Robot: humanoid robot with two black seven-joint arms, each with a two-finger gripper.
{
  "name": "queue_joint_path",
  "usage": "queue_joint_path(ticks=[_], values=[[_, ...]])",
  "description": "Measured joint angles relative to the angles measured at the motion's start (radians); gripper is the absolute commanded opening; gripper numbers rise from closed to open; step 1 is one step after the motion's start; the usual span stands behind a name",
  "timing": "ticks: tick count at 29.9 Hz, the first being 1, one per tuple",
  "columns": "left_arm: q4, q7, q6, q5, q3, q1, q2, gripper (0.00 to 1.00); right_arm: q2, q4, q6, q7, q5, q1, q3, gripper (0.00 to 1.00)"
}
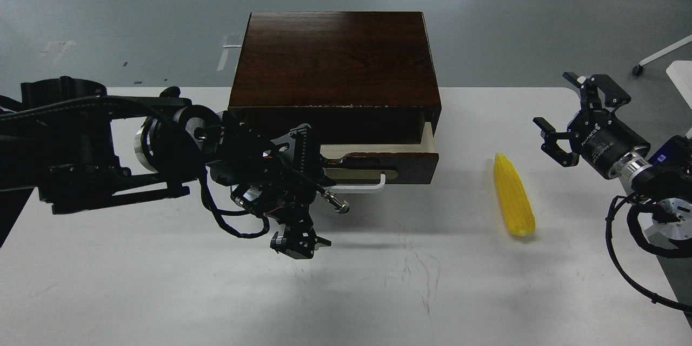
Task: Put corn in drawer with both arms
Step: 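Pull the drawer open toward the robot with the left gripper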
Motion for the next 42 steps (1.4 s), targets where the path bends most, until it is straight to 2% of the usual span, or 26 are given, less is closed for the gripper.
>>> queue_joint_path(ticks=[9,25,42], values=[[0.007,0.000,0.000,0.000,0.017,0.002,-0.010,0.98,0.000,0.000,0.000,0.000,0.000,0.000,0.000,1.00],[0.003,-0.003,0.002,-0.001,0.018,-0.085,-0.059,0.98,0.000,0.001,0.001,0.000,0.000,0.000,-0.001,1.00],[-0.039,0.000,-0.001,-0.001,-0.002,-0.094,-0.034,0.98,-0.001,0.001,0.000,0.000,0.000,-0.014,0.001,1.00]])
